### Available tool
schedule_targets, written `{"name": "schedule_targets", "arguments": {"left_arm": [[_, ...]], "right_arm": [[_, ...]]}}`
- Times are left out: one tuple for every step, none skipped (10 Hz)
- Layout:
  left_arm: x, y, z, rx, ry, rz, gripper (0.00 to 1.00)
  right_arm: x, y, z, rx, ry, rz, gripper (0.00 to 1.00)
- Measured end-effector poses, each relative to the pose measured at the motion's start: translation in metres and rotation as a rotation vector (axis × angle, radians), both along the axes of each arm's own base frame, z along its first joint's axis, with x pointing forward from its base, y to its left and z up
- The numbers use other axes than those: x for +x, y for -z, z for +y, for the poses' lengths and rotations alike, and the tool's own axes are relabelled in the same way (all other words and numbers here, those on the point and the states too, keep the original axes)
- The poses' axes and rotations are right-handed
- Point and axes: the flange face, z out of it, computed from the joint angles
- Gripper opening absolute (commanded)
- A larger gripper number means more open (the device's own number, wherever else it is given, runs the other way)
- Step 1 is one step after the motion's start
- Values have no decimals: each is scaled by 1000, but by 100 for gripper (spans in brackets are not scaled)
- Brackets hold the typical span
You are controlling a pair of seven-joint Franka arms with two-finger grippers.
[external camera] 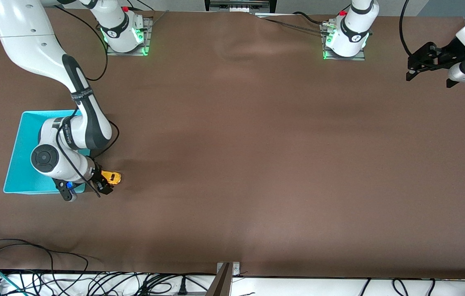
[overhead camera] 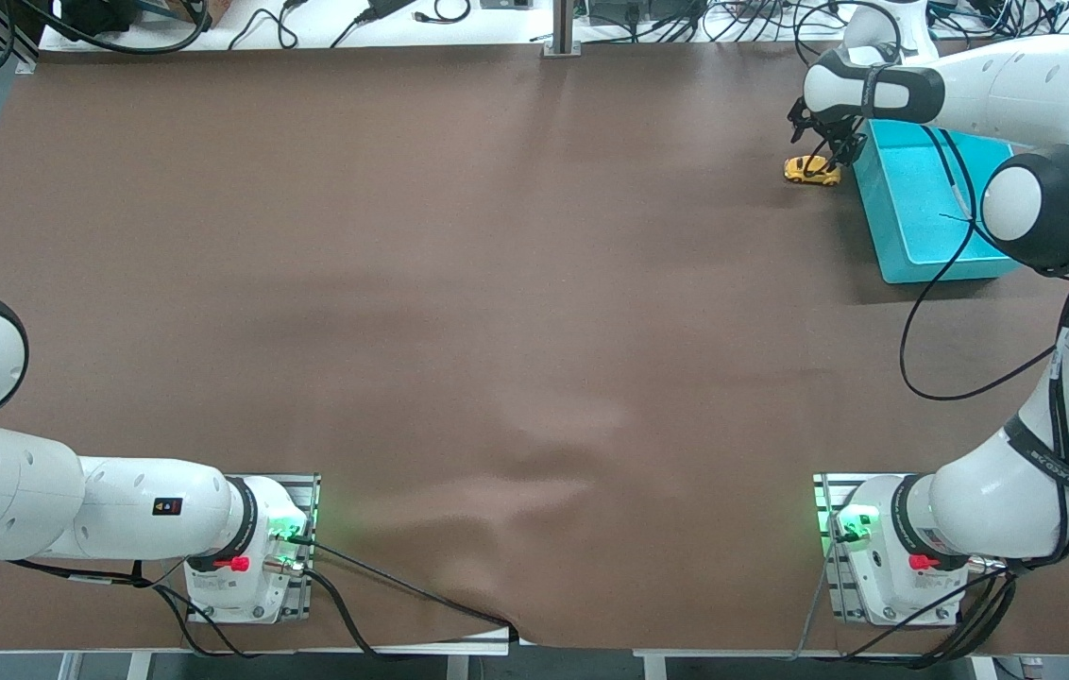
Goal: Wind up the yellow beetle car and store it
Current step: 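Grasp the yellow car beside the bin with the right gripper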
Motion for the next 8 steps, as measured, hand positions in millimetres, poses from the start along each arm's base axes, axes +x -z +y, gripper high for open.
{"name": "schedule_targets", "arguments": {"left_arm": [[0,0,3,0,-5,-1,100],[0,0,4,0,-7,-1,100],[0,0,4,0,-7,-1,100],[0,-1,4,0,-7,-1,100],[0,-1,4,0,-7,-3,100],[0,-2,4,0,-7,-4,100],[0,-2,4,0,-7,-4,100],[0,-2,3,0,-6,-4,100]], "right_arm": [[0,3,-4,-5,6,1,100],[0,2,-6,-6,7,0,100],[0,2,-6,-6,9,-1,100],[0,2,-6,-6,11,-2,100],[1,2,-6,-7,13,-2,100],[1,4,-9,-10,17,-4,100],[1,6,-12,-12,20,-6,100],[1,9,-13,-13,21,-4,100]]}}
